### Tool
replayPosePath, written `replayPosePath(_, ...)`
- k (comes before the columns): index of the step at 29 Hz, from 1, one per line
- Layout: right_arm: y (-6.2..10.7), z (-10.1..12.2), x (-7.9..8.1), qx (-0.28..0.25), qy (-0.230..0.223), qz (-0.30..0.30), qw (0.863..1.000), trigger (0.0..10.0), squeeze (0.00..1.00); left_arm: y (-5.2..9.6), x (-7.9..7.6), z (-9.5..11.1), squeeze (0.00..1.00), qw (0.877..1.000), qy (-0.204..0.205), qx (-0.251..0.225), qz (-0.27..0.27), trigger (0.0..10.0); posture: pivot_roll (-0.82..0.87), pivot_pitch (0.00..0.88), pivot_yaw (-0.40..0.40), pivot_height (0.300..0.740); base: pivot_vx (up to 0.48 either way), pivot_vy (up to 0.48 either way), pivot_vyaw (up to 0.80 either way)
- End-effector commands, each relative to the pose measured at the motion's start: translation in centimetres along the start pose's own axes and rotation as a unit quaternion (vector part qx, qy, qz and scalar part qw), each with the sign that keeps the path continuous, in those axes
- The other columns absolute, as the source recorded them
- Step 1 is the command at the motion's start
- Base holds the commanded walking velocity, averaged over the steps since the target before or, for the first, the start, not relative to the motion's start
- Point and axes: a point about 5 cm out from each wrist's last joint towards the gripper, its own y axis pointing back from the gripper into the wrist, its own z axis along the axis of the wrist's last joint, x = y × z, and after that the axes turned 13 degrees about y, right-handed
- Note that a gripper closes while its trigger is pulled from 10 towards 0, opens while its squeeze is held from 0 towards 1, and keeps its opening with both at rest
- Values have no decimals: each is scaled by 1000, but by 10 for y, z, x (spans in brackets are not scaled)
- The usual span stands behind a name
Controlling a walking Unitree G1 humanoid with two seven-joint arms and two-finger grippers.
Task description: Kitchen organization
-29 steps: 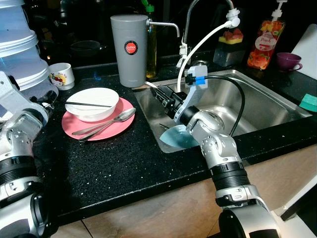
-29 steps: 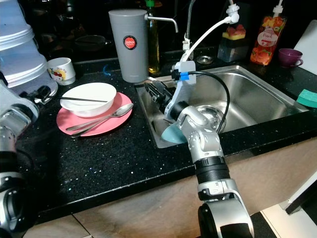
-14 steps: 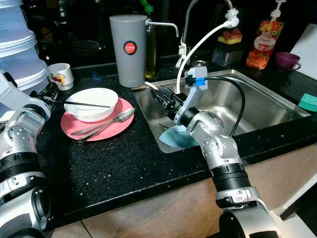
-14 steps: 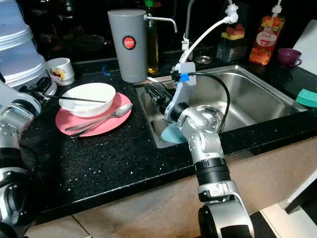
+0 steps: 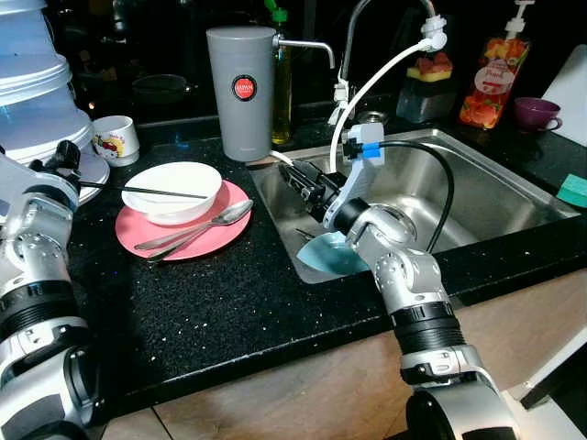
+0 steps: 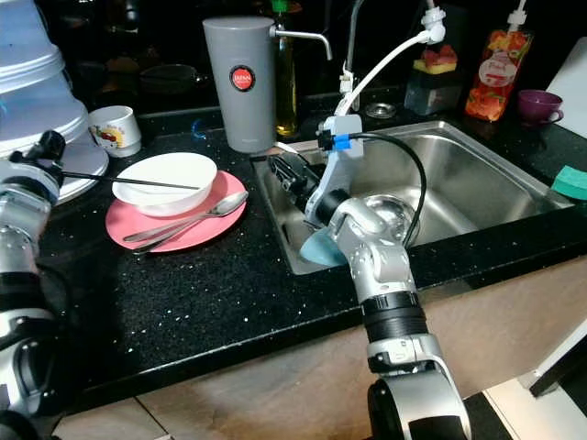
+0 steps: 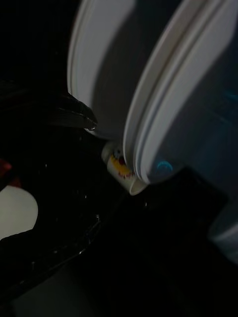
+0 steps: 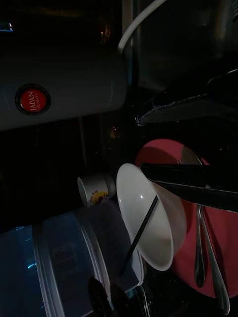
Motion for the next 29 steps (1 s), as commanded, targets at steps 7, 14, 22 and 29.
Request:
replayPosePath(7,-1,2,2,0,0,8,1000,10000,0,1,18,0,0,997,6,-36,69,10000,-12,47,41,740,0,0,0)
replayPosePath(14,-1,3,2,-1,1,8,1000,10000,0,0,35,-8,0,992,26,-19,120,10000,-12,47,41,740,0,0,0)
replayPosePath(22,-1,4,2,-2,4,8,1000,10000,0,-5,36,-14,0,994,44,12,96,10000,-15,50,46,740,0,0,0)
replayPosePath(29,0,4,1,-2,5,6,1000,10000,0,-9,27,-17,0,997,40,24,61,10000,-16,52,48,740,0,0,0)
